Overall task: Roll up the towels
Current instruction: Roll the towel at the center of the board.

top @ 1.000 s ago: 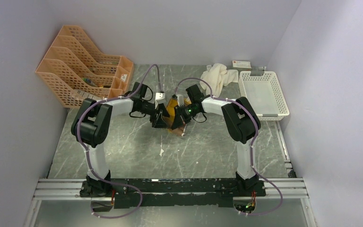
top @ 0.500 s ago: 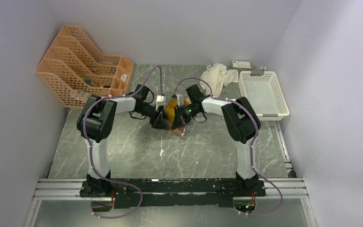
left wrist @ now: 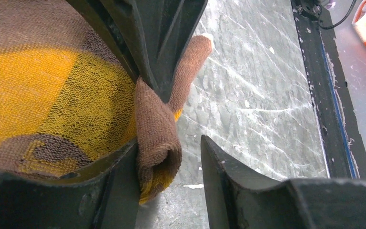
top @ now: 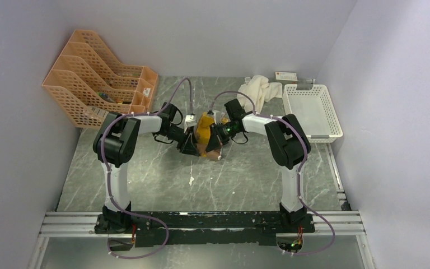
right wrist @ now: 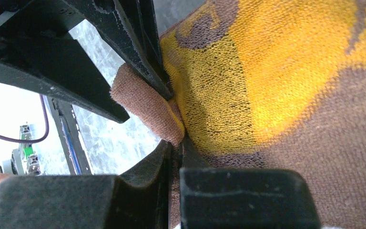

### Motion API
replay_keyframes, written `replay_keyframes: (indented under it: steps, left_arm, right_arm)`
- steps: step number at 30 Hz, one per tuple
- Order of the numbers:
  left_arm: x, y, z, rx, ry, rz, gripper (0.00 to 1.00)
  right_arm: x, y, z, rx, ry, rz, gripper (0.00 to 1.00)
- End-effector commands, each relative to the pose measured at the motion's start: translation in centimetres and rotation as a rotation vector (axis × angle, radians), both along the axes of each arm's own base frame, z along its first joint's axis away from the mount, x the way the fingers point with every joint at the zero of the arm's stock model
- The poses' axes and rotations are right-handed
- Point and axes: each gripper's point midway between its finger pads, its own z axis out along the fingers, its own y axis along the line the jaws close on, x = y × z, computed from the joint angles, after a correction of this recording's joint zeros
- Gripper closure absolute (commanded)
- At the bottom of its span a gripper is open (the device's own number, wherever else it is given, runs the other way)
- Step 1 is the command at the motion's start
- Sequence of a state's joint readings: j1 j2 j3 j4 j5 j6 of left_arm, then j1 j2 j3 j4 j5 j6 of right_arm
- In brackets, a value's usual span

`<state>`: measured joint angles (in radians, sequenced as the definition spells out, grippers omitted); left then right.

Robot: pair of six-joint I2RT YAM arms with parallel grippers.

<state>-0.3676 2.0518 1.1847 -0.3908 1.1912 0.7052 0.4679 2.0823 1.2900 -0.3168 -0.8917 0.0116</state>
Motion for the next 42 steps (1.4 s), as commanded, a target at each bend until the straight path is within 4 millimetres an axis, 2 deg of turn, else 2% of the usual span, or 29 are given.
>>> replay_keyframes:
  steps: [1,3,5,6,7,10,14,16,19,21,23,26,28,30,31,34,38,40,42]
  left_arm:
    - [-0.7,-0.4,0.3,-0.047,0.042,-0.034,0.48]
    - [-0.7,-0.4,0.0,-0.045,0.056,-0.038,0.59]
    - [-0.7,-0.5,-0.2,-0.043,0.066,-0.045,0.76]
    - [-0.6,-0.4,-0.3,-0.039,0.068,-0.044,0.89]
    - [-0.5,-0.5,-0.3,-0.034,0.065,-0.04,0.93]
    - [-0.4,-0.5,-0.6,-0.011,0.076,0.002,0.93]
    - [-0.1,-0.9,0.7,-0.021,0.104,0.112,0.93]
    - [0.1,-0.9,1.6,-0.038,0.092,0.189,0.93]
    - [-0.3,-0.7,2.6,-0.075,0.105,0.292,0.93]
    - [-0.8,-0.4,2.6,-0.087,0.144,0.357,0.93]
    - [-0.9,-0.2,2.4,-0.097,0.173,0.422,0.93]
    - [-1.1,0.4,1.6,-0.086,0.198,0.501,0.93]
    - [-0.9,0.6,1.4,-0.082,0.228,0.556,0.93]
    - [-0.9,0.8,1.5,-0.094,0.233,0.588,0.93]
    - [-0.9,0.9,1.7,-0.104,0.237,0.604,0.93]
    - [-0.9,0.9,2.1,-0.136,0.262,0.635,0.93]
    - [-1.3,1.0,1.8,-0.137,0.303,0.652,0.93]
    - [-1.6,1.1,1.3,-0.119,0.33,0.659,0.93]
    - [-1.8,1.2,0.5,-0.096,0.359,0.669,0.93]
  right_arm:
    - [1.2,-0.6,1.6,0.026,-0.046,-0.003,1.0]
    - [1.5,-0.8,2.0,0.034,-0.052,-0.004,1.0]
    - [1.8,-0.8,2.3,0.04,-0.059,0.002,1.0]
    - [1.8,-0.8,2.5,0.043,-0.061,0.009,1.0]
    - [1.7,-0.9,2.6,0.044,-0.058,0.019,1.0]
    - [1.5,-0.8,3.0,0.054,-0.059,0.067,1.0]
    - [1.7,-0.9,3.2,0.043,-0.071,0.139,0.95]
    - [1.7,-0.9,3.4,0.045,-0.074,0.179,0.89]
    - [1.7,-0.9,3.2,0.032,-0.077,0.218,0.73]
    - [1.9,-0.9,3.1,0.019,-0.08,0.225,0.62]
    - [2.4,-1.0,2.9,-0.006,-0.095,0.218,0.57]
    - [4.6,-1.5,3.2,-0.082,-0.187,0.147,0.54]
    - [7.3,-2.3,4.1,-0.162,-0.316,0.024,0.53]
    - [9.2,-4.1,6.6,-0.243,-0.49,-0.138,0.51]
    - [9.4,-4.7,7.7,-0.245,-0.555,-0.193,0.5]
    - [8.1,-5.3,11.0,-0.195,-0.771,-0.267,0.45]
    - [3.4,-4.0,13.7,-0.122,-1.063,-0.21,0.36]
    - [1.3,-3.3,14.2,-0.094,-1.17,-0.163,0.26]
    - [-1.0,-2.3,13.7,-0.062,-1.237,-0.032,0.25]
